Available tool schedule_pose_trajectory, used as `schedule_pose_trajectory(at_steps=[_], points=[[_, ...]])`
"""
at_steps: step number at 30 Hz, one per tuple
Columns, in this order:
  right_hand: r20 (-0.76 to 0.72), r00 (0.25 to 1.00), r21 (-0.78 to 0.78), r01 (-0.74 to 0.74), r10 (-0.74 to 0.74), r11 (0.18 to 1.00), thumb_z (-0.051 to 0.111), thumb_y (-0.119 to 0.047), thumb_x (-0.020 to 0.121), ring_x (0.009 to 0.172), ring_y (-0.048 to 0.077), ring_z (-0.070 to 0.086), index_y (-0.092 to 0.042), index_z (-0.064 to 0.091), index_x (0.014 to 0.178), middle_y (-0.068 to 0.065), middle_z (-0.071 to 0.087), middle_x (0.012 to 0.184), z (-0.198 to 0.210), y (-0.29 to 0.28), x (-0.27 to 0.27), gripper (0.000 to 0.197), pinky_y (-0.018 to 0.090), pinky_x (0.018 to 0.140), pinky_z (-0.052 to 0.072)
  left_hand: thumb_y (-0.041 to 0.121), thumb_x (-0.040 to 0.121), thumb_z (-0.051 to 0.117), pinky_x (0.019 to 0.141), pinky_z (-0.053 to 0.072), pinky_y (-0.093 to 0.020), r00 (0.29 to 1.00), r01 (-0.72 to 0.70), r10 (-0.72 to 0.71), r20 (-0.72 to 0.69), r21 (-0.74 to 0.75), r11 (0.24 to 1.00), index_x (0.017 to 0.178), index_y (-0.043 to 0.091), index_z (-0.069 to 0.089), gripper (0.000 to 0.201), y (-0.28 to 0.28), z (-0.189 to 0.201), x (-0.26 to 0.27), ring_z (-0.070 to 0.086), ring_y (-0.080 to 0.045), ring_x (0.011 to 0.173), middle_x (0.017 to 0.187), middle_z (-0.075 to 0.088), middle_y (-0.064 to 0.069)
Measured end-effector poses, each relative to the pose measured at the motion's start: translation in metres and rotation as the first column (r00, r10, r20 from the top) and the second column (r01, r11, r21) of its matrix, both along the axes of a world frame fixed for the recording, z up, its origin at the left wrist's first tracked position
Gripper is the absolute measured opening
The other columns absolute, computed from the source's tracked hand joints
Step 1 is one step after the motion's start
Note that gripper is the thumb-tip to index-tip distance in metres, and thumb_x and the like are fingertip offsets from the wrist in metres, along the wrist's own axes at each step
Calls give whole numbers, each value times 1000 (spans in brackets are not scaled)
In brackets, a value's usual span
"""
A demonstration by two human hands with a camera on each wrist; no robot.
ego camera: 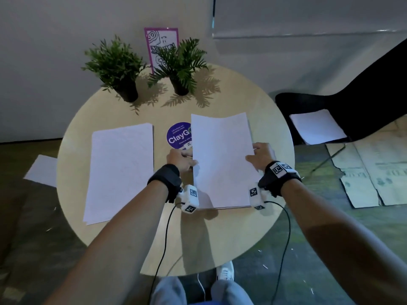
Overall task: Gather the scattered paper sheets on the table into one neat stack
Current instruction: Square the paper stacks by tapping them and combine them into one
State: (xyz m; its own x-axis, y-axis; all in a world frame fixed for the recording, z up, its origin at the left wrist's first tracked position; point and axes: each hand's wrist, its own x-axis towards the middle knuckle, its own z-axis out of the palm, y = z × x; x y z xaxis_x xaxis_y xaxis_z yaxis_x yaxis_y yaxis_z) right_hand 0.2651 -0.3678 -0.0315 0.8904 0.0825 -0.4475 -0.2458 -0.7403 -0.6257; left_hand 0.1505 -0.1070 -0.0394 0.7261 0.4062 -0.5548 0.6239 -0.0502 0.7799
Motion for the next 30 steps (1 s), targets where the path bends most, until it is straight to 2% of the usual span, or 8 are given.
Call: schedule_pose_trajectory(at_steps=[7, 11, 18, 20, 23, 26, 28, 30], points=[[-39, 999, -47, -18, 16, 999, 77, -15, 81, 120, 27, 60, -5, 56, 135, 14, 63, 131, -7, -2, 8, 59, 32, 99, 48, -1, 71, 81, 79, 61, -37, 999, -29, 29, -18, -19, 999, 83, 19, 76, 23, -1, -8, 7, 67, -24, 93, 98, 72, -2], [-44, 999, -84, -13, 9, 996, 77, -17, 82, 119, 29, 59, -6, 55, 137, 13, 63, 131, -11, -3, 8, 59, 34, 98, 48, 4, 70, 83, 78, 61, -41, 999, -15, 16, -40, 18, 1000, 92, 10, 76, 23, 0, -16, 7, 68, -27, 93, 103, 73, -7], [-22, 999, -138, -40, 38, 990, 75, -22, 83, 117, 29, 60, -9, 55, 136, 9, 62, 131, -24, -2, 7, 58, 41, 100, 49, 3, 75, 80, 80, 61, -44, 998, 25, -23, -66, 29, 999, 82, 12, 72, 14, 0, -24, 8, 71, -30, 93, 96, 74, -11], [-33, 998, -154, -65, 60, 986, 74, -25, 81, 106, 29, 62, -15, 59, 130, 7, 64, 118, -25, -2, 9, 52, 38, 94, 51, 4, 78, 78, 79, 61, -40, 996, 47, -45, -75, 31, 998, 91, 10, 73, 15, 0, -25, 9, 70, -30, 94, 98, 74, -11], [-49, 995, -200, -92, 84, 975, 69, -34, 71, 73, 24, 51, -29, 52, 87, -3, 51, 78, -29, -5, 15, 24, 31, 73, 47, 5, 81, 76, 74, 60, -34, 995, 78, -74, -62, 56, 995, 102, 6, 73, 21, -2, -23, 12, 69, -26, 87, 99, 73, -11], [-68, 992, -215, -116, 103, 970, 66, -36, 68, 69, 23, 48, -28, 45, 83, -7, 46, 72, -31, -7, 16, 27, 32, 69, 46, 4, 81, 76, 72, 60, -34, 995, 84, -79, -59, 96, 992, 99, 5, 74, 19, -4, -22, 11, 65, -24, 79, 92, 72, -10], [-71, 990, -238, -136, 123, 962, 68, -31, 77, 77, 25, 56, -29, 57, 100, 0, 57, 87, -29, -6, 14, 26, 33, 76, 50, 4, 80, 76, 73, 61, -36, 994, 99, -91, -61, 125, 987, 93, 5, 74, 13, -6, -21, 10, 63, -23, 76, 83, 68, -7], [-55, 990, -259, -141, 131, 956, 67, -27, 83, 94, 31, 64, -18, 52, 138, 7, 62, 116, -27, -3, 9, 58, 41, 89, 54, 5, 79, 77, 77, 60, -40, 991, 131, -121, -62, 172, 976, 81, 9, 70, 8, -6, -23, 7, 57, -22, 72, 75, 60, -3]])
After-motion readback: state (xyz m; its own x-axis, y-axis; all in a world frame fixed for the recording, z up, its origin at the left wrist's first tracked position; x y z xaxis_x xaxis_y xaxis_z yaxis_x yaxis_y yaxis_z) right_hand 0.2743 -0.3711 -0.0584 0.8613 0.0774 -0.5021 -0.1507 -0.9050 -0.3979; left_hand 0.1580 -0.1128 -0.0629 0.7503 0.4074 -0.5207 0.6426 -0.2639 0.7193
